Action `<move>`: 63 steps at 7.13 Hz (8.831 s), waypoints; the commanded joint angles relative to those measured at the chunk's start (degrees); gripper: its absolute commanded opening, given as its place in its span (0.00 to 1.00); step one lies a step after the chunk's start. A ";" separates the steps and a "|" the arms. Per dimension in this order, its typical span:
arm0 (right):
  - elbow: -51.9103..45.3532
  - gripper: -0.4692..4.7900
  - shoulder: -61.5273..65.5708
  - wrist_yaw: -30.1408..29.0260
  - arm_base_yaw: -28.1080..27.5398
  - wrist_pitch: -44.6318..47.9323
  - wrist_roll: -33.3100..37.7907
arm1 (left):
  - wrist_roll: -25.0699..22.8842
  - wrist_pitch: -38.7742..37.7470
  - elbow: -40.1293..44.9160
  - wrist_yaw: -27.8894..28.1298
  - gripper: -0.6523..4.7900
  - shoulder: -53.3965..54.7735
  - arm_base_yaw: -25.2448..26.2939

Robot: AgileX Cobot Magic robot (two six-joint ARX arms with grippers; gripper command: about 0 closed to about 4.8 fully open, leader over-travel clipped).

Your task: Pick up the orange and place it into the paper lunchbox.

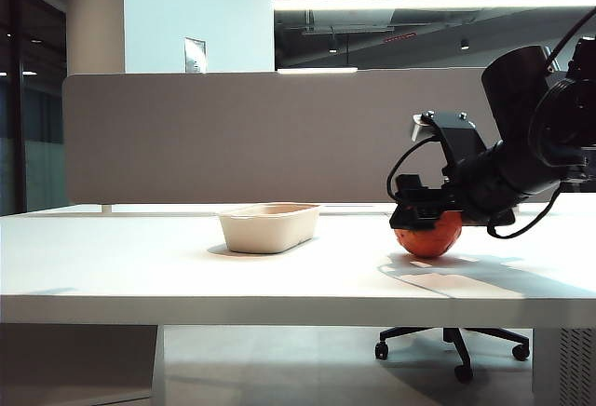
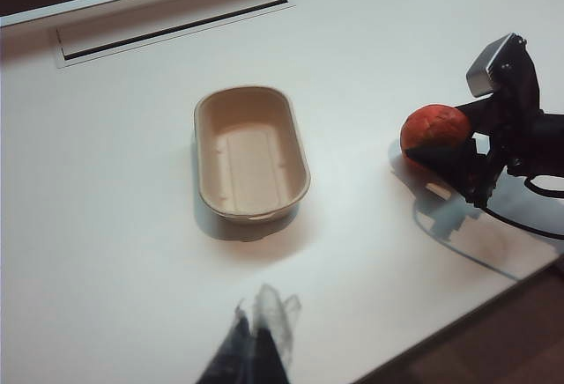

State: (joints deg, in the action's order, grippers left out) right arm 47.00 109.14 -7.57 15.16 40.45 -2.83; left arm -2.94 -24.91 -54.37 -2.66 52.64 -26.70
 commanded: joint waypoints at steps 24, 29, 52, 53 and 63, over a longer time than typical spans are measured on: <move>34.25 0.09 -27.10 1.62 12.24 -83.60 -0.42 | 0.39 -1.38 -1.75 -4.68 0.11 -1.57 -0.81; 4.20 0.09 -56.46 4.15 12.24 -70.29 2.82 | 0.42 -4.52 1.60 -4.87 0.11 -5.66 -0.72; -37.83 0.20 -96.37 16.46 0.83 -35.95 4.74 | 1.44 28.70 54.16 2.60 0.15 -52.46 18.95; -38.58 0.20 -97.85 16.44 -0.37 -35.95 4.74 | 1.44 28.68 54.16 2.62 0.15 -52.46 18.95; -46.77 0.20 -109.02 15.39 -9.07 -40.24 4.76 | 1.44 28.41 54.16 2.62 0.15 -52.43 18.95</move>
State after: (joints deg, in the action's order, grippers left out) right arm 0.40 0.16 7.75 6.02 -0.45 1.89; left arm -1.48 2.98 -0.30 0.10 0.38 -7.81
